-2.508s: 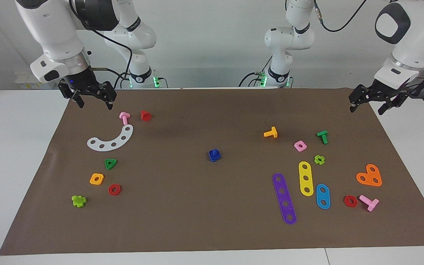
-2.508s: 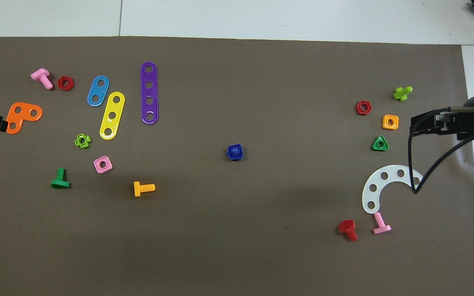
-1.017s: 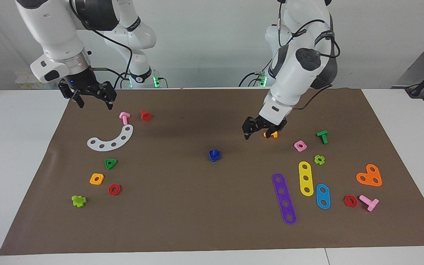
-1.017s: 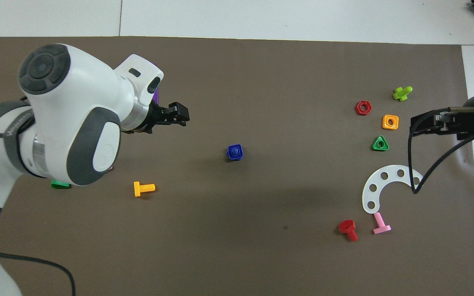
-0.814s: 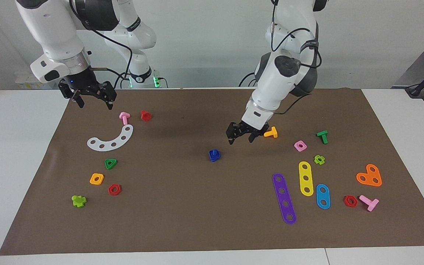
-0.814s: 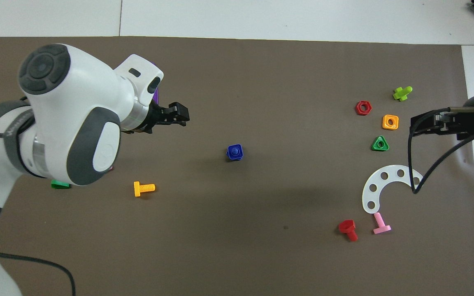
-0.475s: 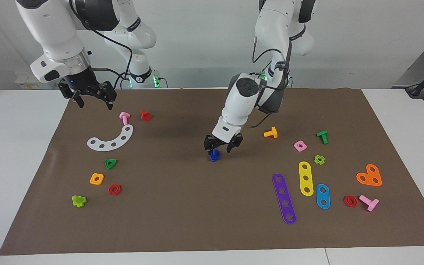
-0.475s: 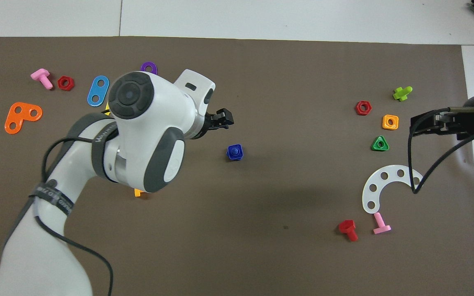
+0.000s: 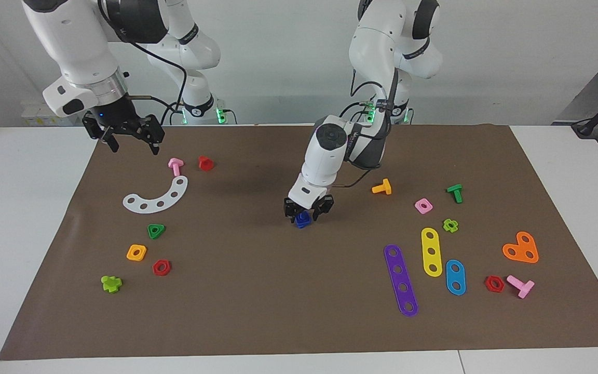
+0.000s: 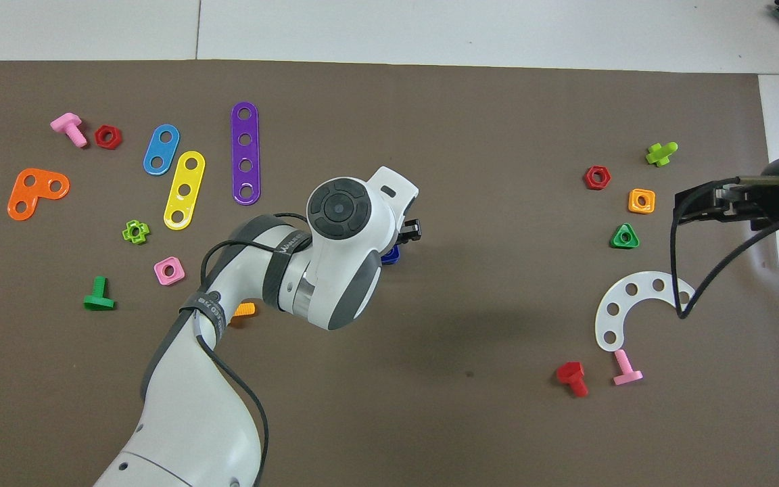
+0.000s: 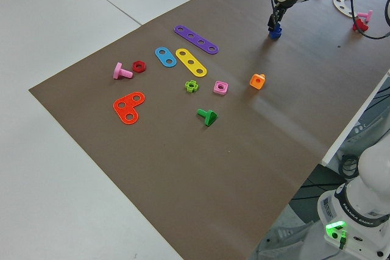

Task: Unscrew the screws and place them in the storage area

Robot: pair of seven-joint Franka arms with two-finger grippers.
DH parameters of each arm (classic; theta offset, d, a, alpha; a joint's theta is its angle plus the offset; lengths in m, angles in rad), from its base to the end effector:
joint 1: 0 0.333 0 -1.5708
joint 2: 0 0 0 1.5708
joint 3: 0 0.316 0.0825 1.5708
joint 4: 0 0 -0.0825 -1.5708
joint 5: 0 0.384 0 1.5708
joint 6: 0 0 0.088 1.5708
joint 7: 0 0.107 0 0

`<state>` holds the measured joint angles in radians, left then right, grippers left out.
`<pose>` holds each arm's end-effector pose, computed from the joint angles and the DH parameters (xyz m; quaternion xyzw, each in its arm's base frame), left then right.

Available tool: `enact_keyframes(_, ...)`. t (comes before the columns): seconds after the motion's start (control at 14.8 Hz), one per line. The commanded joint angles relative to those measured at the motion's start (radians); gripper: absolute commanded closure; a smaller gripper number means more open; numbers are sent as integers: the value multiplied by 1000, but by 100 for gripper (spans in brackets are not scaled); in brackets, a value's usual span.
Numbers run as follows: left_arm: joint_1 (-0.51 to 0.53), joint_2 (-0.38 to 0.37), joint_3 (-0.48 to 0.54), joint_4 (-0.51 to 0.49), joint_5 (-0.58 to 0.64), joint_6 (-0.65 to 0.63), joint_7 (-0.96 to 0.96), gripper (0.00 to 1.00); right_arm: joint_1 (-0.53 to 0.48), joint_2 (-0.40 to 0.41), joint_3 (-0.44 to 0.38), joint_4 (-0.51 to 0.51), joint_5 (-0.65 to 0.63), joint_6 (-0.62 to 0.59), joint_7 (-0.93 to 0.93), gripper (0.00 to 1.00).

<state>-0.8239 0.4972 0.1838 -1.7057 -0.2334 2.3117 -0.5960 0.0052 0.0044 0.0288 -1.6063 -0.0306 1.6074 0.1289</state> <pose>0.5354 -0.4214 0.3192 0.9963 0.0381 0.0214 0.0737 0.5583 0.0158 0.6085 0.9988 -0.0468 -0.0004 0.0153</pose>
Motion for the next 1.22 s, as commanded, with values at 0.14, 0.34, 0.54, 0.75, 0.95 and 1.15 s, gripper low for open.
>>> enact_keyframes(0.14, -26, -16, 16, -41, 42, 34, 1, 37, -10, -18, 8, -15, 0, -6, 9, 0)
enact_keyframes(0.34, -27, -16, 16, -48, 42, 35, 1, 46, -10, -18, 8, -15, 0, -6, 9, 0)
enact_keyframes(0.54, -43, -19, 17, -54, 42, 35, -2, 52, -10, -18, 8, -15, 0, -6, 9, 0)
enact_keyframes(0.75, -43, -20, 19, -55, 42, 31, -1, 75, -10, -18, 8, -15, 0, -6, 9, 0)
enact_keyframes(0.95, -32, -20, 19, -42, 43, 12, 1, 88, -10, -18, 6, -15, 0, -6, 9, 0)
enact_keyframes(1.15, -11, -11, 22, 55, 39, -87, 4, 90, -11, -18, 6, -15, 0, -12, 8, 0)
